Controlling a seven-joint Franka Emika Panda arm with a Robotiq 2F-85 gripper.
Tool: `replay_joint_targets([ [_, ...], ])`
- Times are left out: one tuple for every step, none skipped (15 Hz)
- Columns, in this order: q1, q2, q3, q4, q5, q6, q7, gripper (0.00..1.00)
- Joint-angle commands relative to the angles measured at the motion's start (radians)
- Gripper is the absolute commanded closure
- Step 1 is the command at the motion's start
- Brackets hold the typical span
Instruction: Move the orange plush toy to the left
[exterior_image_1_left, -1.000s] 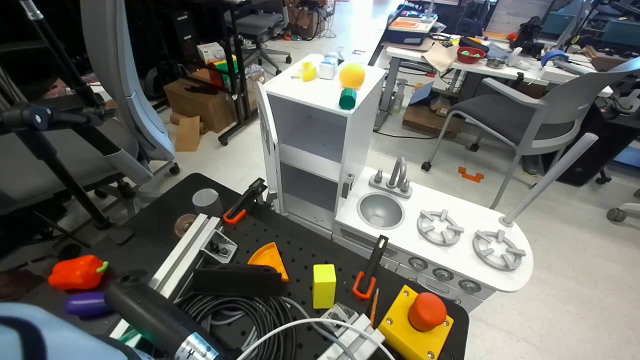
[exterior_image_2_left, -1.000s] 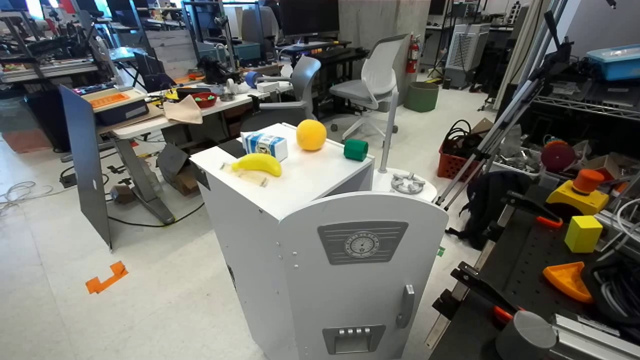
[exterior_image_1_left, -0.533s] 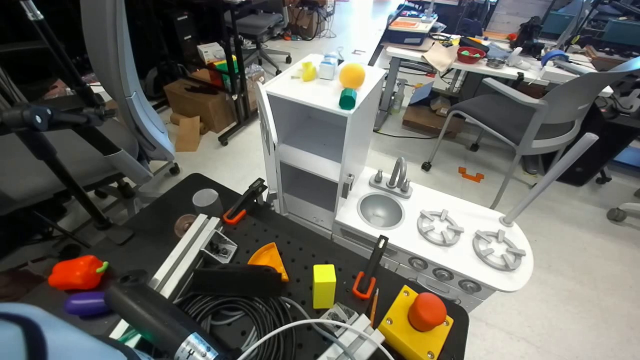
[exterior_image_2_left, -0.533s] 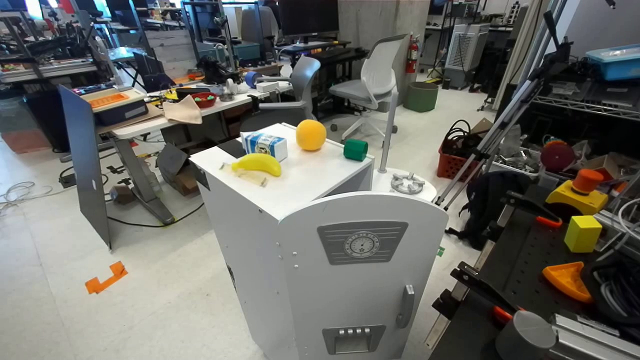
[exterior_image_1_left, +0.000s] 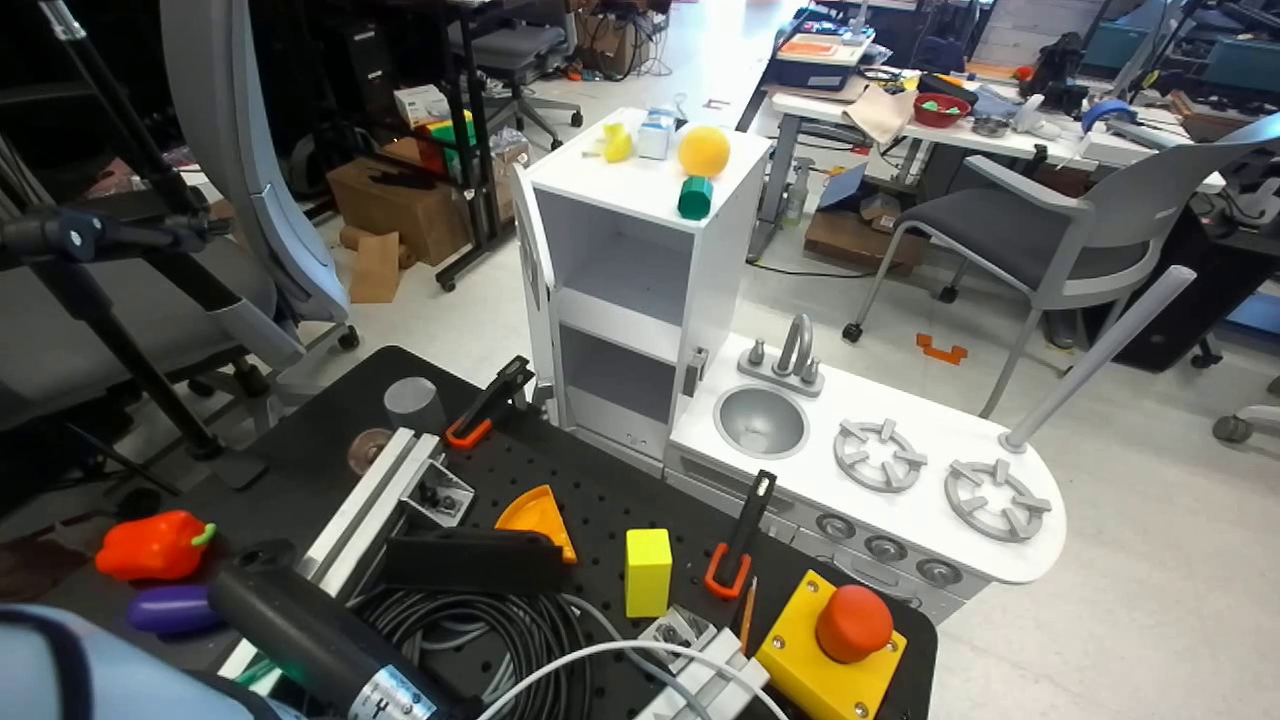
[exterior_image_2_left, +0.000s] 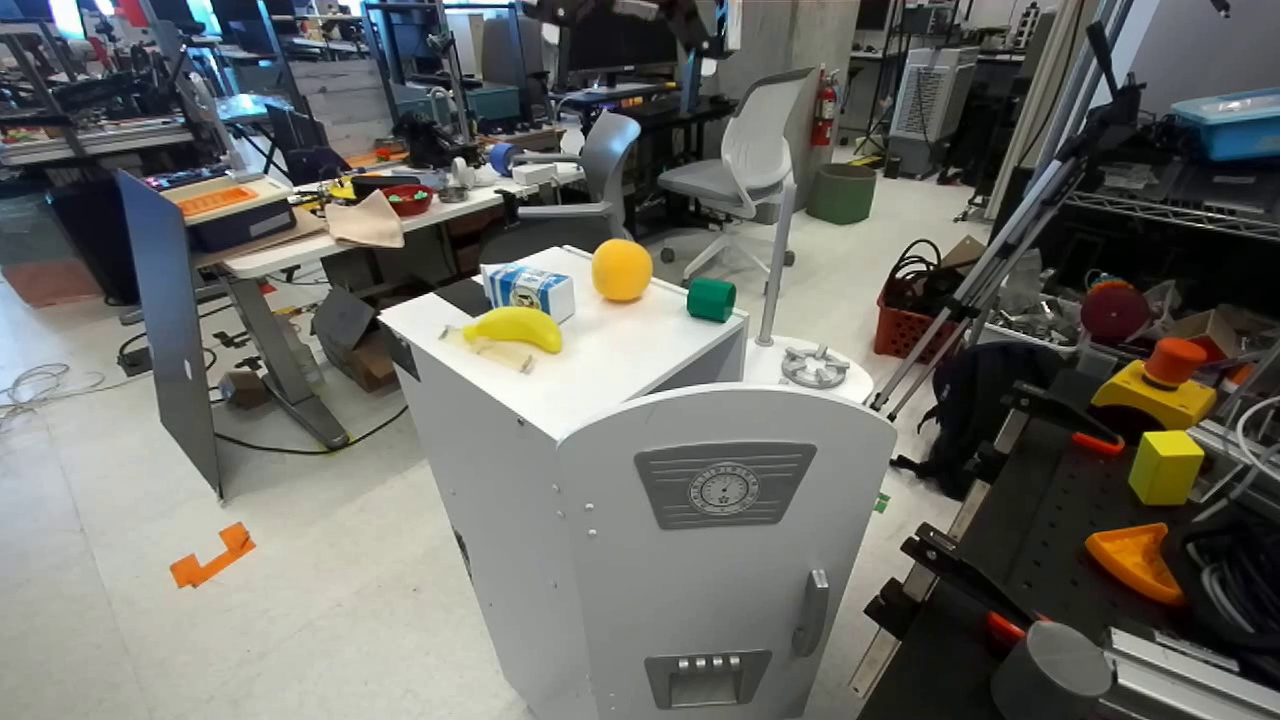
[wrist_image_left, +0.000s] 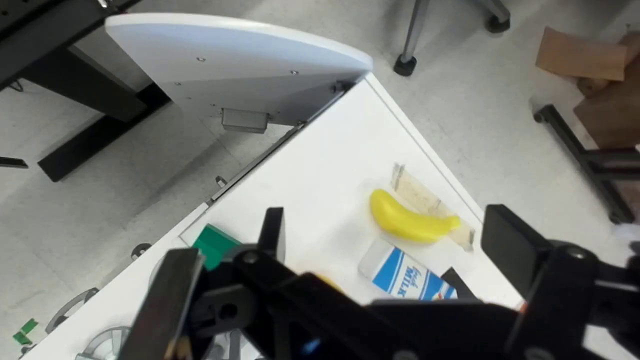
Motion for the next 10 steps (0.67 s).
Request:
replay_joint_targets([
  [0.036, 0.158, -0.048, 0.194, 0.022, 0.015, 0.131, 0.0],
  [0.038, 0.189, -0.055, 0.23, 0.021, 0.018, 0.164, 0.0],
  [0.041, 0.22, -0.061, 0.265, 0.016, 0.016, 0.196, 0.0],
  [0.043, 0.248, -0.067, 0.298, 0.011, 0.011, 0.227, 0.0],
  [0.044, 0.274, -0.071, 0.329, 0.009, 0.008, 0.256, 0.0],
  [0.043, 0.3, -0.075, 0.358, 0.006, 0.005, 0.284, 0.0],
  [0.044, 0.322, -0.08, 0.384, 0.002, 0.0, 0.313, 0.0],
  [0.038, 0.345, -0.082, 0.412, 0.004, -0.015, 0.341, 0.0],
  [0.033, 0.365, -0.083, 0.441, 0.003, -0.043, 0.366, 0.0],
  [0.029, 0.386, -0.086, 0.466, 0.004, -0.054, 0.39, 0.0],
])
